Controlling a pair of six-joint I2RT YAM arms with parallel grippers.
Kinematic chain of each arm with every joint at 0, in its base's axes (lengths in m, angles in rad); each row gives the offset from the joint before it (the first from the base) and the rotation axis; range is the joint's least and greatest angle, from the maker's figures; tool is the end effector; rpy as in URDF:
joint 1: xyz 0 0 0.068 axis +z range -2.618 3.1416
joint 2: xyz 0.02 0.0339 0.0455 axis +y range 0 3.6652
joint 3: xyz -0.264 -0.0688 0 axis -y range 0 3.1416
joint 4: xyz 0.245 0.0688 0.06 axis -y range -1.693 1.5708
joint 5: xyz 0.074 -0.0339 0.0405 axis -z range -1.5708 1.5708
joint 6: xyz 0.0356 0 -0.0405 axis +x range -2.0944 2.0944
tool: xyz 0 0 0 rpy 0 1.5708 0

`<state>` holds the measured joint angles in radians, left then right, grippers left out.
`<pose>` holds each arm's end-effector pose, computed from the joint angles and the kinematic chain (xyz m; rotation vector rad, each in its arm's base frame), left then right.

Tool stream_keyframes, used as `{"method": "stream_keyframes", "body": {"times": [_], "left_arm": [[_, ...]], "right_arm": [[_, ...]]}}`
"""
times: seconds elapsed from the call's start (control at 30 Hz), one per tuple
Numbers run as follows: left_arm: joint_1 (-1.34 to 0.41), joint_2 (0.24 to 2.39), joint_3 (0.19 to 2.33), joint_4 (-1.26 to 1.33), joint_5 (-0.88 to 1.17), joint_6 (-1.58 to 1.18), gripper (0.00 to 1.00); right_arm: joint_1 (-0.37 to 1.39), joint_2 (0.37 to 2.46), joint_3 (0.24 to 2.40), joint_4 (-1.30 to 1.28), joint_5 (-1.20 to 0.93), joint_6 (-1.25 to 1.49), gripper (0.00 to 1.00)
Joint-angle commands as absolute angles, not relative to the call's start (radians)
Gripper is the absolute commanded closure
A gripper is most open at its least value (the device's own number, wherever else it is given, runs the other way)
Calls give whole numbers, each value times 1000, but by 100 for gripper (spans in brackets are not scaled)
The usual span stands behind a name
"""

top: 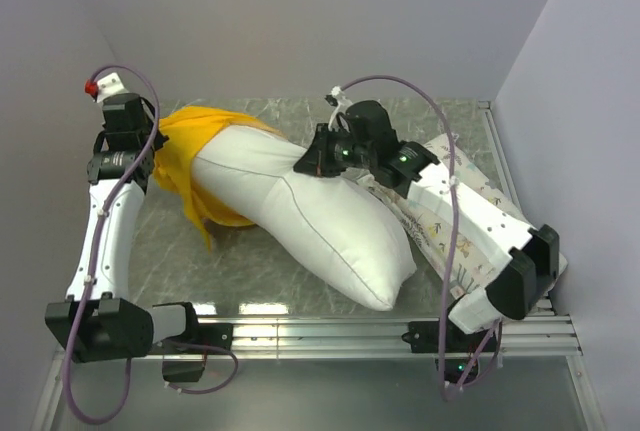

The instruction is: Remove the pillowcase from the pillow

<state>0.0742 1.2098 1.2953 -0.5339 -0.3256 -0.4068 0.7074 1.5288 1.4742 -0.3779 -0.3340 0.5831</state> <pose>0.2612 0.0308 0.3945 -0.6720 1.8794 0.1150 0.2619 0.2393 0.3787 -0.3669 2.1430 1.1228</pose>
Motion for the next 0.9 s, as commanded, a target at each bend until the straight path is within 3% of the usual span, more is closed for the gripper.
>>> {"method": "stream_keyframes", "body": {"times": [0.0,0.23,0.87], "left_arm": [[146,1264,1351,-434,-388,-416,100],[179,1370,1361,-400,-339,-445,100],[276,1493,1391,-373,-213,-489,100]], "right_arm": [[670,1352,1448,-275,-325,589,100],[624,1223,1390,-298,-330,577,100],[598,1212,1652,-385,-321,566,100]]}}
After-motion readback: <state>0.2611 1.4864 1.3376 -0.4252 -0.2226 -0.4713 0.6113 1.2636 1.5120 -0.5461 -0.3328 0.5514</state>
